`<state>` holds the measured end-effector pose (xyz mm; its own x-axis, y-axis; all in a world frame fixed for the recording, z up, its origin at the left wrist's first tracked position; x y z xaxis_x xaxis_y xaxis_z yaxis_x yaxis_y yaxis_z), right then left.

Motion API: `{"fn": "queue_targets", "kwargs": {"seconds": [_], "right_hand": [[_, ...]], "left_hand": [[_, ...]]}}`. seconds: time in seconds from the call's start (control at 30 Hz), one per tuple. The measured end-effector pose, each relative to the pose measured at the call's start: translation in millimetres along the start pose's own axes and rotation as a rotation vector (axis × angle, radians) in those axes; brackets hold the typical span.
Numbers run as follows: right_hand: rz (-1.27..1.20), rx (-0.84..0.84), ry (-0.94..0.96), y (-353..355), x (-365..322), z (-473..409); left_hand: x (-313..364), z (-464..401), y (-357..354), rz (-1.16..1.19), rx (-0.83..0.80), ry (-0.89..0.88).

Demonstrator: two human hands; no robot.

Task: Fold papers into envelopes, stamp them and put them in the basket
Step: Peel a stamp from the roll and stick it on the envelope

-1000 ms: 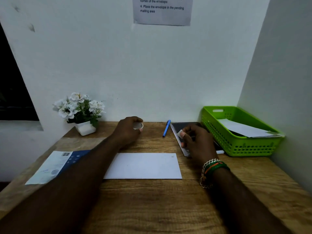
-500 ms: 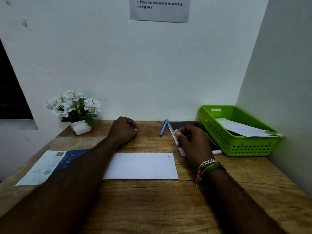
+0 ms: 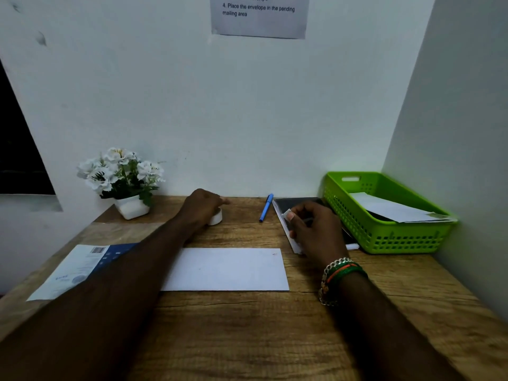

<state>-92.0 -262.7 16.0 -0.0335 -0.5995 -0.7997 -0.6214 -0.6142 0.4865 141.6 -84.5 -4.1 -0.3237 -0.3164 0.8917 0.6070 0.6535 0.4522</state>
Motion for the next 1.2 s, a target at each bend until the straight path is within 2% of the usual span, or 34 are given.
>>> {"fn": "queue_targets", "kwargs": {"seconds": [0.17,0.23,0.37,0.5,0.57,0.8,0.93,1.0,1.2], "right_hand": [[-0.026,0.001,0.047,-1.4,-3.1,-0.4],[-0.009,0.007,0.097,-2.9,-11.0,0.9],[0.059,-0.012,0.230,-8.5,-31.3,8.1],[0.151,-0.089,0.282,-18.0,-39.2,11.8],[0.156,-0.107,0.289,-18.8,-40.1,10.6],[0.108,-0.298,0.161,-30.8,-26.9,8.1],[-0.221,-0.189,0.091,-8.4,-19.0,2.3],[-0.298,-0.173,0.031,-2.4,-12.3,1.2],[-0.289,-0.358,-0.106,-19.2,1.6,6.8]], "left_hand": [[39.4,32.9,4.2,0.043,0.254,-0.126],[57.4,49.2,-20.8,0.102,0.159,-0.081],[53.8,75.0,-86.6,0.368,-0.187,0.165],[44.8,75.2,-100.3,0.656,-0.232,0.121],[41.5,73.7,-96.8,0.696,-0.226,0.100],[34.1,73.0,-91.7,0.622,-0.206,0.045],[42.6,75.1,-89.8,0.464,-0.188,-0.045],[48.6,77.8,-94.6,0.418,-0.221,-0.081],[52.2,76.3,-103.6,0.244,-0.234,-0.135]]}}
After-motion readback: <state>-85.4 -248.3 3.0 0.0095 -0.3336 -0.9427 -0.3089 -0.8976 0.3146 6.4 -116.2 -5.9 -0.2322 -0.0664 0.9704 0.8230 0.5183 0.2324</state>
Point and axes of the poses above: each hand's wrist, its own z-axis away from the middle knuckle, its own y-axis out of the back of the hand, x = y × z, the point moved 9 cm from there along -z, towards the middle knuckle, and after that the axes turned 15 degrees about -x, right-handed, at the moved point
